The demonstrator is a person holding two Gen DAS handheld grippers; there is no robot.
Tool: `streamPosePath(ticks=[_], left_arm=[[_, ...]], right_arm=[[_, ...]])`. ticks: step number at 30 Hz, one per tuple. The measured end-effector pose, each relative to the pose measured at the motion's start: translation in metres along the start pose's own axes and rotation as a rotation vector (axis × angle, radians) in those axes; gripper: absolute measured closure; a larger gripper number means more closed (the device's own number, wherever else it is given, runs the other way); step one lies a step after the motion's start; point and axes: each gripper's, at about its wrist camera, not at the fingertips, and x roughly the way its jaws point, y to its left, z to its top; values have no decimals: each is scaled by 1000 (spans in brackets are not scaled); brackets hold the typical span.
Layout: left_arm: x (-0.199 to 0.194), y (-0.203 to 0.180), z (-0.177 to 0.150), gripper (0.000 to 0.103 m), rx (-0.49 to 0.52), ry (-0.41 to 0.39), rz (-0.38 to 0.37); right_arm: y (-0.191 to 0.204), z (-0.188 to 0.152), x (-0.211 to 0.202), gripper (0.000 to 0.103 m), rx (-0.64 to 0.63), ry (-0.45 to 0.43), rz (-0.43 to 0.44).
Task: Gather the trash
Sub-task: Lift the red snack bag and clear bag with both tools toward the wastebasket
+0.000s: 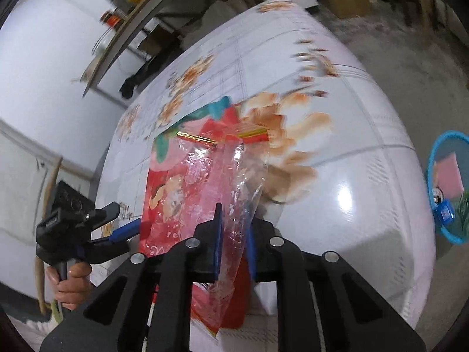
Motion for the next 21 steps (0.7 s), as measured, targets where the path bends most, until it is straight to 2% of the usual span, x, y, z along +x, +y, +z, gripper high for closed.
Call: streamPosePath(ticks=[3,8,13,16,18,21], left_arm=[[5,-10,1,67,59,-16,90],[17,-41,-6,71,269,-30,317],[41,-70,-16,71,486,-57,544],[53,-79,-14,71,560,-71,636],[55,-81,-6,71,563,-67,638],[53,-84,15,68,535,-89,583]], right_arm=[[2,-6,-9,90,-33,-23,-74],[16,-13,-15,90,-155,-40,-221],[28,-20,-7,90,-258,-36,-301],[30,-22,-8,90,-277,-41,-316],[28,-22,-9,90,-273,-43,-310],[27,-22,-9,90,-272,-45,-302]])
